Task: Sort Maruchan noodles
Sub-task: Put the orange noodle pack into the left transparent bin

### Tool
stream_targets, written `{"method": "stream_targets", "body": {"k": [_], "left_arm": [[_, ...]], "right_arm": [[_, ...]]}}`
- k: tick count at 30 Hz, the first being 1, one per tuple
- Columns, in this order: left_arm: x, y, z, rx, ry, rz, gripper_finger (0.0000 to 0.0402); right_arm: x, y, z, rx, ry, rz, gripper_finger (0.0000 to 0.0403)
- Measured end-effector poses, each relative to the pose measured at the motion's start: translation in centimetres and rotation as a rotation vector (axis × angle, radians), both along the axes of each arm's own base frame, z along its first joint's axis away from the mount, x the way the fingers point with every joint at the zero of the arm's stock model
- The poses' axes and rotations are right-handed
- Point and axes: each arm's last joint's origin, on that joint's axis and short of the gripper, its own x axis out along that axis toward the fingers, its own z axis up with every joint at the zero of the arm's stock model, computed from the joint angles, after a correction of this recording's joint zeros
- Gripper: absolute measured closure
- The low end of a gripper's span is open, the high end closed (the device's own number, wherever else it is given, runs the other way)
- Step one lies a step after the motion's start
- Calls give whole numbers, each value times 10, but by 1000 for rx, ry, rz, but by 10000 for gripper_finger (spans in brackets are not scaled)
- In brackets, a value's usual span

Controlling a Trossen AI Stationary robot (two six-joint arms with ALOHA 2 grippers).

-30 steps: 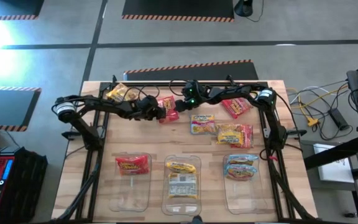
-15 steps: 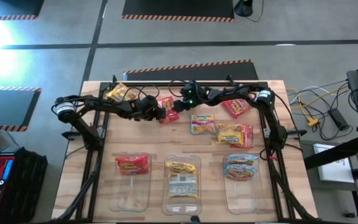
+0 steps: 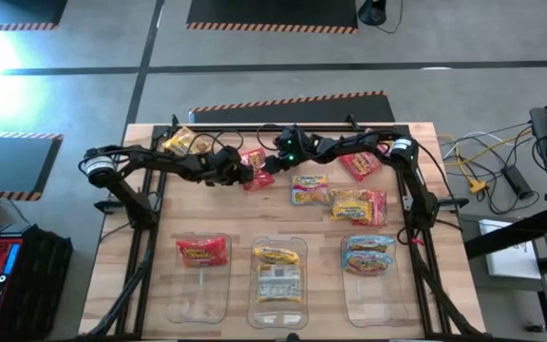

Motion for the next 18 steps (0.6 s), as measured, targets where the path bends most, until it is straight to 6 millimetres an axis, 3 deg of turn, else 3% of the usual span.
{"method": "stream_targets", "body": {"k": [18], "left_arm": [[3,0,1,-4,-42,-13,243]], "right_arm": [[4,6,0,-15,-6,12,218]]}}
